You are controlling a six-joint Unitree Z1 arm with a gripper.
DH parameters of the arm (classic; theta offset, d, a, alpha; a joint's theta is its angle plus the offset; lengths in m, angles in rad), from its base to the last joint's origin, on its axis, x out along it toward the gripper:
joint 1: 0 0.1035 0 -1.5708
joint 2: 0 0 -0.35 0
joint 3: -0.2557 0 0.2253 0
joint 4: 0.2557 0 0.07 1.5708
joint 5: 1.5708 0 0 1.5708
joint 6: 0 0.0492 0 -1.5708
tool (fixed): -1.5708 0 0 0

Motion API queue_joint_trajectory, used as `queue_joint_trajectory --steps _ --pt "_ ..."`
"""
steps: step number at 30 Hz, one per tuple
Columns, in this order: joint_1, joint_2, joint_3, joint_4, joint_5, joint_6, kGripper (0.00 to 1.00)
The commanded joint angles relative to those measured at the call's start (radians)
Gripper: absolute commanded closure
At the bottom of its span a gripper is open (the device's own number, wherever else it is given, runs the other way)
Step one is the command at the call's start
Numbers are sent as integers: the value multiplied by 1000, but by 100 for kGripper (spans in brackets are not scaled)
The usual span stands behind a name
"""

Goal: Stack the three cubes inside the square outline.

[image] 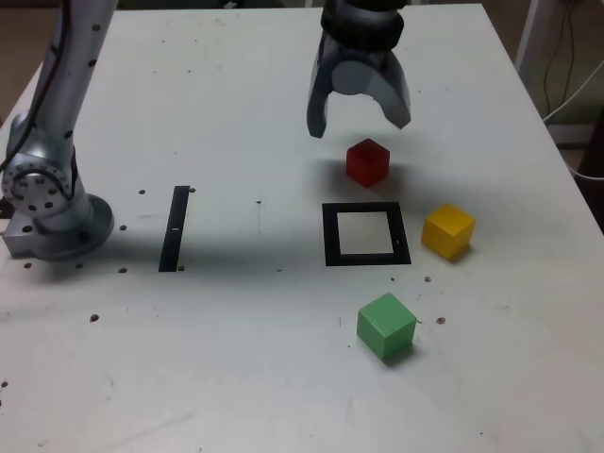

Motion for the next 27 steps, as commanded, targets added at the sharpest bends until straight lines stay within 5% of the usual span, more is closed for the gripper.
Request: queue_joint_trajectory --steps 1,12,19,27 --pt "2 -8 -2 -4 17 58 1" --pt "-9 -19 -18 -65 34 342 1" --pt "-13 -20 20 -120 24 408 1" --pt "-13 -20 72 -158 54 429 1"
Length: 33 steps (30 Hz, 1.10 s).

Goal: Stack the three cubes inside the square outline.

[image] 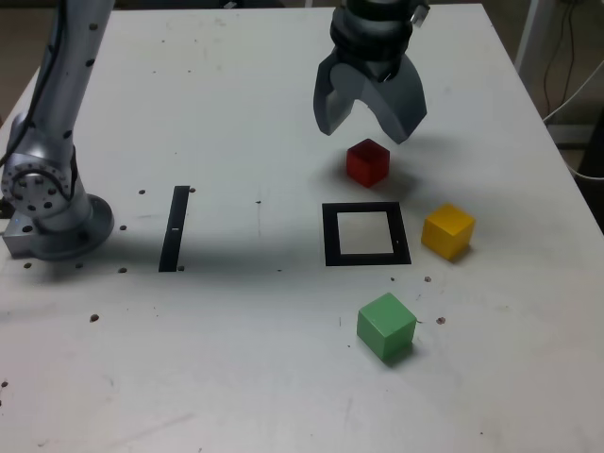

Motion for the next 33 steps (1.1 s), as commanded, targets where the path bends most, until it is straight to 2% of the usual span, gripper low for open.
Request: queue_joint_trajectory --steps 1,21,33 --pt "-2 -6 9 -9 8 4 1" --pt "-34 5 91 -90 36 -18 1" --pt "-70 26 121 -122 66 -60 6"
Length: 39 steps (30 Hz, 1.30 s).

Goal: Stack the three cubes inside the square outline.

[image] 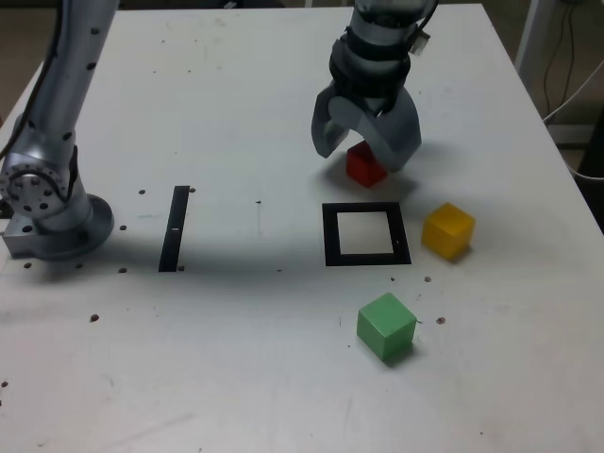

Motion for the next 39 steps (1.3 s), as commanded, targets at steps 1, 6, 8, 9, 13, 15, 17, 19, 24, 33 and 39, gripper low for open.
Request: queue_joint_trajectory --steps 1,6,8,9,13,15,17,19,24,33,39 --pt "-6 9 3 -6 7 -8 6" --pt "-13 14 1 -10 17 -21 8" --pt "-14 16 -1 -10 18 -23 9" --pt "-14 18 -2 -10 19 -24 9" --pt "-14 24 -6 -10 23 -30 13" --pt "-14 26 -8 -10 26 -35 17" --pt "-14 28 -8 -10 27 -40 22" --pt "-14 28 -9 -10 31 -47 27" --pt "-14 27 -9 -11 46 -66 43" --pt "-16 28 -13 -17 56 -72 65" --pt "-16 30 -20 -8 56 -74 69"
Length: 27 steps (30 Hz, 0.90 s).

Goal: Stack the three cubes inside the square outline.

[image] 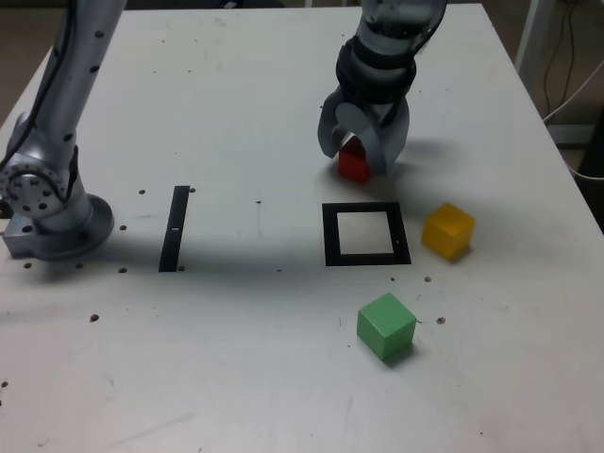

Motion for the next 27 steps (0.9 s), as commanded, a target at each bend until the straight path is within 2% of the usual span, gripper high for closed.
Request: queue_joint_trajectory --steps 1,12,18,21,27 --pt "-2 6 -6 4 2 -3 69" --pt "-2 6 -10 9 2 -12 70" --pt "-2 -18 -32 49 -5 -43 70" --pt "-2 -43 -41 73 -27 -74 70" --pt "-4 -98 -38 107 -99 -149 70"
